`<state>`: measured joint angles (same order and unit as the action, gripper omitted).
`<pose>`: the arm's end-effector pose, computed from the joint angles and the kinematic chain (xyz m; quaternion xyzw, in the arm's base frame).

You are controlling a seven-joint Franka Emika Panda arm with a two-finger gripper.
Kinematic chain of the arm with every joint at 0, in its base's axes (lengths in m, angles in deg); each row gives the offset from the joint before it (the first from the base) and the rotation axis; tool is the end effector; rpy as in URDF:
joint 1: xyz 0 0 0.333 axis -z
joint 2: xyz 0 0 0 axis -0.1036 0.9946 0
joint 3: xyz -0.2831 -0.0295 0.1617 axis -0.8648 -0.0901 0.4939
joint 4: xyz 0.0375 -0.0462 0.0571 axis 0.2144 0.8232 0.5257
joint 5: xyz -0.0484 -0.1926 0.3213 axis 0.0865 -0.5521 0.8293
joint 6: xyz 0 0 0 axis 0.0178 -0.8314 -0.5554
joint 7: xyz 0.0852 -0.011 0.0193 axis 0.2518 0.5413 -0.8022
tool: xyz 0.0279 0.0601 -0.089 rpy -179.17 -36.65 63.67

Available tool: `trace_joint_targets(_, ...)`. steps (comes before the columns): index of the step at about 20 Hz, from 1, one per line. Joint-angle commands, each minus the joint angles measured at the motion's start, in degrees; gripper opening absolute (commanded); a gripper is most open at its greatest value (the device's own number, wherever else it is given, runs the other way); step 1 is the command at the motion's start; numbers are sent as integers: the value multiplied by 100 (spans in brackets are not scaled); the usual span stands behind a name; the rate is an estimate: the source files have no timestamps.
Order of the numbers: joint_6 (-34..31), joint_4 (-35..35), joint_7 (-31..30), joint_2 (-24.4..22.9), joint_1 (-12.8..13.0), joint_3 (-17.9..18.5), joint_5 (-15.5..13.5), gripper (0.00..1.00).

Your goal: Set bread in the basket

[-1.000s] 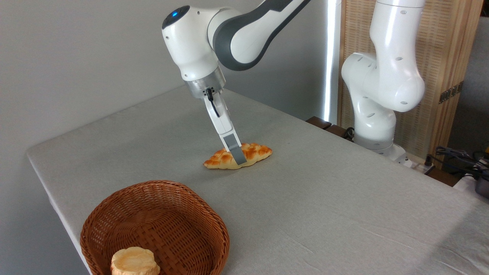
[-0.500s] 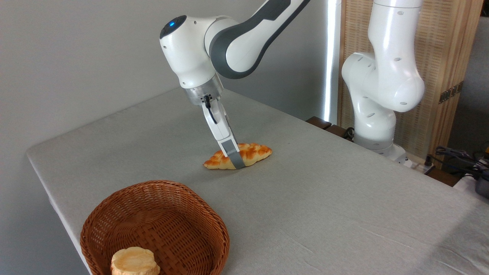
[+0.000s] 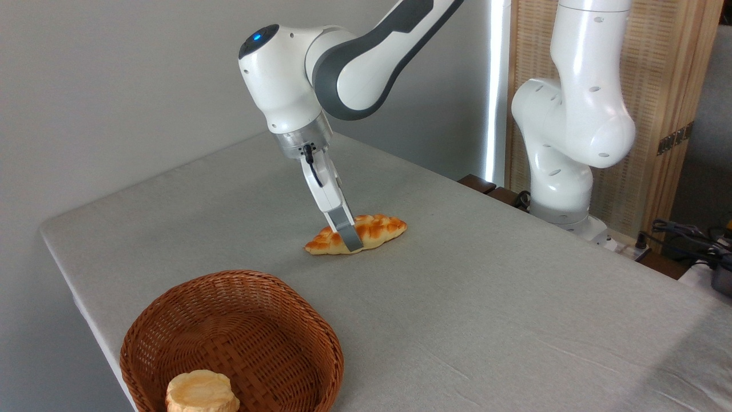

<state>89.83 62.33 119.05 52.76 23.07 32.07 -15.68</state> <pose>0.4208 -0.1759 0.4147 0.7997 -0.5900 -0.1041 0.0393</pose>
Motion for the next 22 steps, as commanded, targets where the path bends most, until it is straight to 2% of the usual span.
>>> trace_joint_targets(1, 84, -17, 105, 8, 19, 30, 29, 53)
trace_joint_targets(5, 75, -156, 96, -97, 19, 38, 20, 53)
trace_joint_targets(11, -4, -807, 52, -194, -42, 109, -15, 53)
trace_joint_targets(15, 198, -1334, 61, -159, -95, 504, -32, 53)
trace_joint_targets(20, 1005, -1493, 0, 17, -104, 1004, -59, 52)
trace_joint_targets(22, 1479, -1624, -219, 245, -104, 1075, -59, 52)
